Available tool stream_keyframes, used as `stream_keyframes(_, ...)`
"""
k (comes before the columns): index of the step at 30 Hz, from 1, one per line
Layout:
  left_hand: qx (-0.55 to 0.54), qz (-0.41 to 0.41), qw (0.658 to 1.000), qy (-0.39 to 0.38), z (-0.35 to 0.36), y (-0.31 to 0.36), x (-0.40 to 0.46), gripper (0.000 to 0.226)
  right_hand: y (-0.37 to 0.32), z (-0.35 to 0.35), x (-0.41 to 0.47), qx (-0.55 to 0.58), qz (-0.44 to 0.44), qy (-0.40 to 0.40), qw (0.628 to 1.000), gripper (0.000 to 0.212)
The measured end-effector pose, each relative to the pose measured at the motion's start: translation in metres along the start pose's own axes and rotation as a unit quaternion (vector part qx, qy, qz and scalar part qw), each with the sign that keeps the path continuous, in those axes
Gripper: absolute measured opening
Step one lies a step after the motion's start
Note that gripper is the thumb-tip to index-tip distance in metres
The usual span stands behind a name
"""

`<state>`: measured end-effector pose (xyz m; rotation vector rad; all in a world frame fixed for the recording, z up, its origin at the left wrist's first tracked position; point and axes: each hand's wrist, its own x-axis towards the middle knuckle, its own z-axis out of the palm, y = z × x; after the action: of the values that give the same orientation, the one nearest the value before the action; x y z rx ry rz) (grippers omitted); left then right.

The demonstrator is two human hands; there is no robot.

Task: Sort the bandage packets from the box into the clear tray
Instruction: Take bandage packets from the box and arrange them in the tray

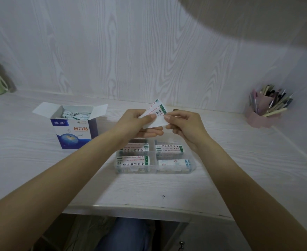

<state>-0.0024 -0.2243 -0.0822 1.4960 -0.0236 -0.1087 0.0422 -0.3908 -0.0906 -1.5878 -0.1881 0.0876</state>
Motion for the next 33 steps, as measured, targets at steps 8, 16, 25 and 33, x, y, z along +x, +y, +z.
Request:
stream_keyframes(8, -0.027, 0.016, 0.997, 0.073, -0.012, 0.004, 0.004, 0.01, 0.005, -0.024, 0.006, 0.002, 0.017, 0.061, 0.998, 0.011)
stream_keyframes(16, -0.026, 0.019, 0.997, 0.068, -0.006, 0.004, 0.006, 0.01, 0.02, -0.012, 0.011, -0.41, -0.058, 0.017, 0.91, 0.012)
stream_keyframes(25, -0.024, 0.026, 0.997, 0.065, -0.008, 0.007, 0.004, 0.009, 0.019, -0.007, 0.012, -0.504, -0.066, -0.059, 0.859, 0.014)
stream_keyframes(33, 0.012, 0.027, 0.998, 0.061, -0.006, 0.006, 0.003, 0.008, 0.018, -0.003, 0.005, -0.522, -0.035, -0.118, 0.844, 0.019)
